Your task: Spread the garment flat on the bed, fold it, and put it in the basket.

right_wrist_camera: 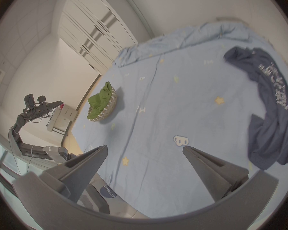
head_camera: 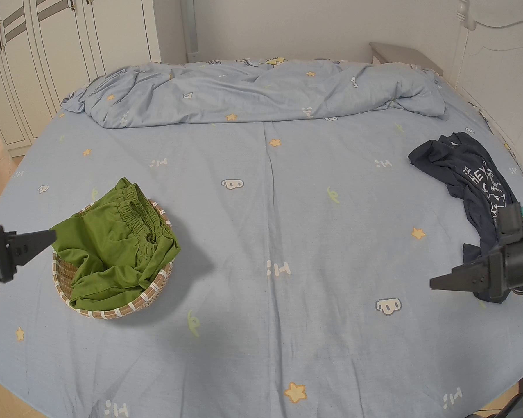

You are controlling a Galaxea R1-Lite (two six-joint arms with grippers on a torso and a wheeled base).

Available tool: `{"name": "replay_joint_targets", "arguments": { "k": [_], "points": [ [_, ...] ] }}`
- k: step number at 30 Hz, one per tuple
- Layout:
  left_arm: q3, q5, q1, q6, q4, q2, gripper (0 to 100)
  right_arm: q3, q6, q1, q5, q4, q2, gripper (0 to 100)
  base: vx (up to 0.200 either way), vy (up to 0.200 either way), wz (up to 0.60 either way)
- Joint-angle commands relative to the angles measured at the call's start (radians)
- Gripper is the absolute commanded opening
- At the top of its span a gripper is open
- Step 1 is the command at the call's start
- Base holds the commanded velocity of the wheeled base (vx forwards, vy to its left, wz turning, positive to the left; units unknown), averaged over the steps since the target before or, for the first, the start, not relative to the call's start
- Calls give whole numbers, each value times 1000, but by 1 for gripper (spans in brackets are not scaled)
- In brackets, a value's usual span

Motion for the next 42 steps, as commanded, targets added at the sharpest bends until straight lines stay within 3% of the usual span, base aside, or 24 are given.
{"name": "replay_joint_targets", "arguments": {
  "k": [1, 4, 8, 12, 16, 22, 27, 34, 36, 37, 38, 41, 42],
  "points": [
    [153, 151, -41, -28, 74, -432, 100, 233, -77, -95, -28, -85, -469, 100, 0, 0, 0],
    [209, 156, -30, -28, 103, -542, 100, 277, -71, -96, -29, -80, -577, 100, 0, 0, 0],
    [278, 144, 53, -28, 220, -744, 100, 354, -66, -118, -39, -17, -755, 100, 0, 0, 0],
    [344, 122, 113, -28, 246, -855, 100, 356, -68, -210, -39, 72, -856, 100, 0, 0, 0],
    [424, 111, 119, -25, 246, -976, 100, 377, -69, -268, -39, 129, -979, 100, 0, 0, 0],
    [530, 70, 108, -32, 245, -1007, 100, 443, -60, -234, -45, 147, -1092, 100, 0, 0, 0],
    [601, -41, 108, -25, 211, -1007, 100, 509, -25, -234, -54, 136, -1092, 100, 0, 0, 0],
    [659, -47, 108, -23, 111, -1007, 100, 673, -29, -234, -72, 9, -1092, 100, 0, 0, 0],
    [709, -47, 108, 35, 10, -1007, 100, 777, -22, -236, -235, -215, -1092, 100, 0, 0, 0],
    [713, -47, 108, 40, 5, -1007, 100, 782, -23, -236, -243, -224, -1092, 100, 0, 0, 0],
    [746, -47, 108, 86, -59, -1007, 100, 848, -34, -234, -328, -356, -1092, 100, 0, 0, 0],
    [800, -45, 108, 127, -171, -1007, 100, 850, -43, -234, -417, -396, -1091, 100, 0, 0, 0],
    [832, -45, 110, 132, -242, -999, 100, 850, -43, -236, -482, -376, -1091, 100, 0, 0, 0]
  ]
}}
